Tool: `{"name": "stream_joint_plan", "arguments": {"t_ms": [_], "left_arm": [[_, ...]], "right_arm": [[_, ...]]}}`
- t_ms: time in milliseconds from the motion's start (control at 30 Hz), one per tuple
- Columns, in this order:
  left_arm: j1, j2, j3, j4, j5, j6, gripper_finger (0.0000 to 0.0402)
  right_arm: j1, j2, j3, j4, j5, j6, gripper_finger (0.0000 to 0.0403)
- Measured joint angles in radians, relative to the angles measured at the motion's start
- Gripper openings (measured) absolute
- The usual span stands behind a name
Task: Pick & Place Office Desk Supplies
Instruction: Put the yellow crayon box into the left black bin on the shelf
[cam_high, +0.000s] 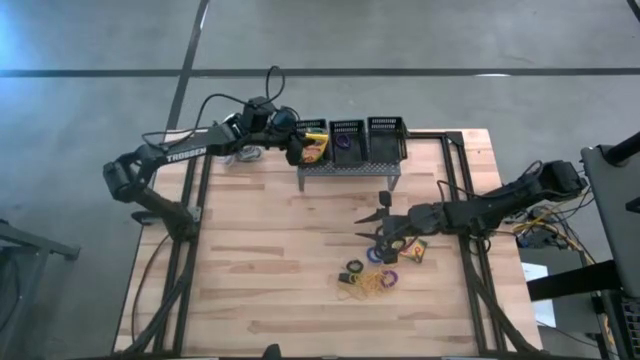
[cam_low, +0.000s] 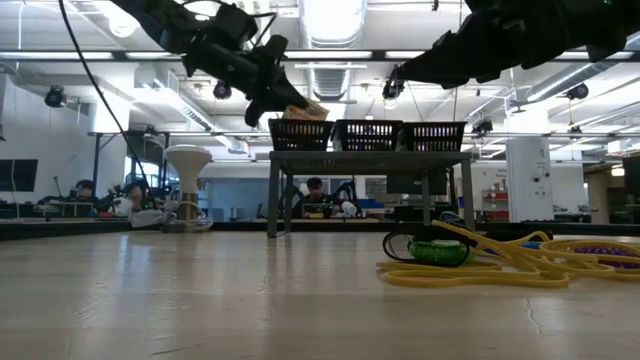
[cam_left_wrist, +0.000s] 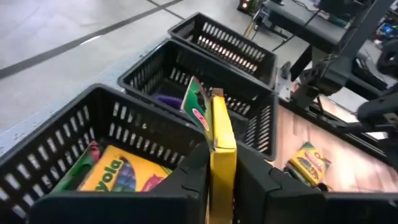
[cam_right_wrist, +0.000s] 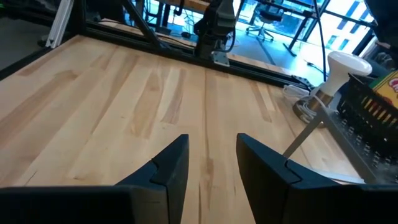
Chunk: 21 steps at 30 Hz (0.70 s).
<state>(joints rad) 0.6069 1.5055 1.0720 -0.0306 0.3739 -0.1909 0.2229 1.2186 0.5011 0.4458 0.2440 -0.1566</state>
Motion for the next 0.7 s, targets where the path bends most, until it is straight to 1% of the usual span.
{"name": "stream_joint_plan", "arguments": {"t_ms": [133, 367, 433, 533, 700], "left_arm": [[-0.001, 0.022, 0.001, 0.006, -0.009, 0.000, 0.0064], [0.002, 0.016, 0.001, 0.010, -0.010, 0.016, 0.0065], [0.002, 0.010, 0.002, 0.015, -0.007, 0.026, 0.0072], [0.003, 0.006, 0.005, 0.015, -0.003, 0.034, 0.0100], [0.003, 0.006, 0.010, 0.014, 0.001, 0.037, 0.0168]], "right_arm": [[0.000, 0.000, 0.000, 0.000, 0.000, 0.000, 0.0127], [0.000, 0.000, 0.000, 0.000, 0.000, 0.006, 0.0127], [0.000, 0.000, 0.000, 0.000, 0.000, 0.007, 0.0127], [0.000, 0.000, -0.003, -0.001, 0.000, 0.008, 0.0127], [0.000, 0.000, -0.004, -0.001, 0.000, 0.008, 0.0127]]}}
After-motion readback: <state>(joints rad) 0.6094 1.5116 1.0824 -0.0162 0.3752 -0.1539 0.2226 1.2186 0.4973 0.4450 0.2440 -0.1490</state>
